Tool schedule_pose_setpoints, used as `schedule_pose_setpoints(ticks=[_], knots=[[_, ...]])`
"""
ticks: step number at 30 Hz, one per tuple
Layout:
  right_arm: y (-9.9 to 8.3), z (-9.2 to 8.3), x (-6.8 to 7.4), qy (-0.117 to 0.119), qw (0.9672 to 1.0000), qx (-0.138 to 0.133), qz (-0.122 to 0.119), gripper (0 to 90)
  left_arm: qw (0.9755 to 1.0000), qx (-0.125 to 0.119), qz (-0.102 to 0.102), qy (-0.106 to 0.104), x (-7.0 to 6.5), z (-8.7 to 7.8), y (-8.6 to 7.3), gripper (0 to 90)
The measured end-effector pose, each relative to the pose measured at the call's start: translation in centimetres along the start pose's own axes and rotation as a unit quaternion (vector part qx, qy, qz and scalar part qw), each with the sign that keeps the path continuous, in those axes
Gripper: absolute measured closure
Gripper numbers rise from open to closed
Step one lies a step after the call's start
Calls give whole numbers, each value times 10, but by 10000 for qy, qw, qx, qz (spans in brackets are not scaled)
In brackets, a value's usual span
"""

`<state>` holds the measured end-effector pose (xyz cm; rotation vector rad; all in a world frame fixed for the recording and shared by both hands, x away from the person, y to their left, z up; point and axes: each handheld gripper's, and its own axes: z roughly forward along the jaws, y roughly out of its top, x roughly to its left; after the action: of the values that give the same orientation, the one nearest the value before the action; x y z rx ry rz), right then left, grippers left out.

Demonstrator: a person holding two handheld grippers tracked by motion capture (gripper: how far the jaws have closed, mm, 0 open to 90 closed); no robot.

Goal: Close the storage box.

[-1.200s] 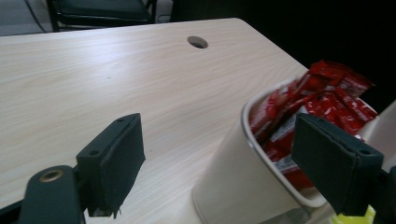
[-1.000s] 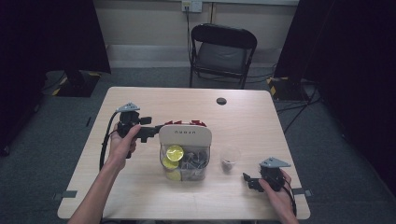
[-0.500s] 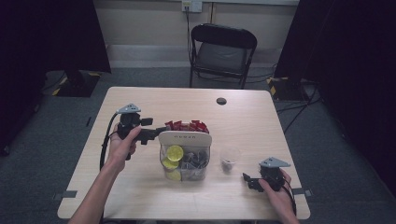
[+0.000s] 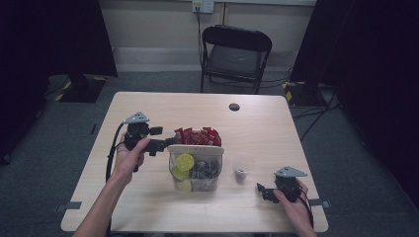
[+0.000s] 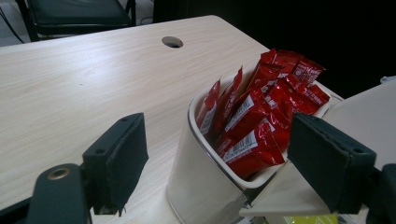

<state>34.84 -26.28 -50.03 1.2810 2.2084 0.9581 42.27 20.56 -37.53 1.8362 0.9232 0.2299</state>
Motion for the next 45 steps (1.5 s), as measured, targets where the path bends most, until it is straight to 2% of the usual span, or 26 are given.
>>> schedule_pose_setpoints(ticks=[4,15,22,24,28,37,45], knots=[[0,0,0,6,10000,4,-11,133,10000,33,21,8,-2,-2,-2,196],[1,1,0,-2,10000,9,4,131,9997,128,104,-151,-11,-1,-4,171],[1,1,0,-1,10000,7,3,131,9998,149,62,-139,-12,-3,-8,167],[1,1,0,-3,10000,7,1,131,9996,120,59,-233,-12,-4,-8,166],[1,1,0,-4,10000,9,5,131,9995,126,64,-266,-14,-4,-10,167],[1,1,0,-2,10000,9,4,131,9991,293,138,-268,-17,-2,-16,164],[1,1,0,-3,10000,9,5,131,9984,498,159,-201,-18,8,-26,163]])
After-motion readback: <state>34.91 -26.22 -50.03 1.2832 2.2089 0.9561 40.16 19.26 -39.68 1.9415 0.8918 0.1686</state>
